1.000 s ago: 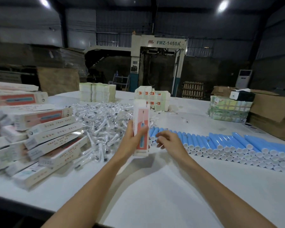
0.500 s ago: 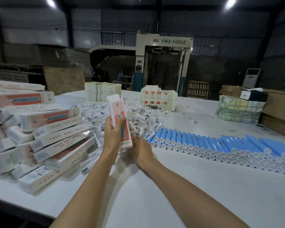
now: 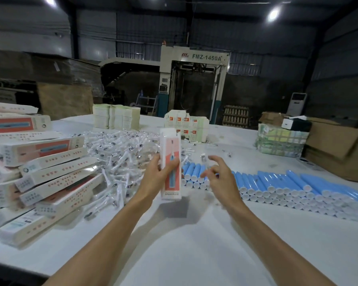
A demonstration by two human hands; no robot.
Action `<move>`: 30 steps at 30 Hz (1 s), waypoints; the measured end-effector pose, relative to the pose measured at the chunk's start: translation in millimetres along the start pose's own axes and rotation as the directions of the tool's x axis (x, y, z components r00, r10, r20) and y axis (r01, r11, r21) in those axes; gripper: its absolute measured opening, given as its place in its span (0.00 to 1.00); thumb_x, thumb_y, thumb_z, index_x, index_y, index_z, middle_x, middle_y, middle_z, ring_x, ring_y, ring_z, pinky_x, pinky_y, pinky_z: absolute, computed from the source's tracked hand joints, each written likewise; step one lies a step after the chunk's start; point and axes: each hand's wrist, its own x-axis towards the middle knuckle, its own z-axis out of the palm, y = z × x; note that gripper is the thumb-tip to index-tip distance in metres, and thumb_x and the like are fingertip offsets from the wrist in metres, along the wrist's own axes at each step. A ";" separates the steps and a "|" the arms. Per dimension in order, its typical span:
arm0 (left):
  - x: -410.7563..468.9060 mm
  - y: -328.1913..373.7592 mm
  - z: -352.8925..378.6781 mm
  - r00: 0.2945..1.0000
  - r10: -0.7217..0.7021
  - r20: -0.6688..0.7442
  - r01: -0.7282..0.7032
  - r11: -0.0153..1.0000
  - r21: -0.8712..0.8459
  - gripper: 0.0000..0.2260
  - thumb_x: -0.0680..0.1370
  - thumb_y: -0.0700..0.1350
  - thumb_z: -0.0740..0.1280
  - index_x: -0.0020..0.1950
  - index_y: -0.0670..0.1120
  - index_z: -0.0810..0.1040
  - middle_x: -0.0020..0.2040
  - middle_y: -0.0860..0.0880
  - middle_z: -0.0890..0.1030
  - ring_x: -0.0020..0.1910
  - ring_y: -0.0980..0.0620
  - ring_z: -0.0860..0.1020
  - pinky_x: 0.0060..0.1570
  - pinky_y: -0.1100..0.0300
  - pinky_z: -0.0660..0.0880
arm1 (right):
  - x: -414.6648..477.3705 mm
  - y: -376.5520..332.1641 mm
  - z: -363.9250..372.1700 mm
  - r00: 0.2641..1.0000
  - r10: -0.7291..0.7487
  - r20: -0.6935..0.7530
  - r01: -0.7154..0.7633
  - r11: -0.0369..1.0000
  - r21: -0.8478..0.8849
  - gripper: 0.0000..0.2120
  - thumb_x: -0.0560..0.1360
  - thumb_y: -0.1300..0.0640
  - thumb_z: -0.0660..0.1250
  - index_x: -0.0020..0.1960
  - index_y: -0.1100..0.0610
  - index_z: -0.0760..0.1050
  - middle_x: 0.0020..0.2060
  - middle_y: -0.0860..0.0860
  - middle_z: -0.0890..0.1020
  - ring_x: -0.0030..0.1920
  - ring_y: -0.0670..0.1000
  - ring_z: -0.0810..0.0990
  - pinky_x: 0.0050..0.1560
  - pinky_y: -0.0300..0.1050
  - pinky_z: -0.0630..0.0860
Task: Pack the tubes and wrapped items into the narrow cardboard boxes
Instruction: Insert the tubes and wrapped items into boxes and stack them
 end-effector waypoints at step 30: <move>-50.5 -4.1 71.3 0.921 -0.026 0.390 -0.032 0.989 0.141 0.43 0.71 0.59 0.82 0.77 0.76 0.60 0.65 0.59 0.81 0.56 0.55 0.87 0.46 0.65 0.83 | -6.9 -23.1 -84.4 0.973 -0.168 -0.155 0.205 0.943 0.261 0.14 0.77 0.61 0.75 0.57 0.52 0.73 0.41 0.52 0.85 0.43 0.58 0.82 0.50 0.50 0.79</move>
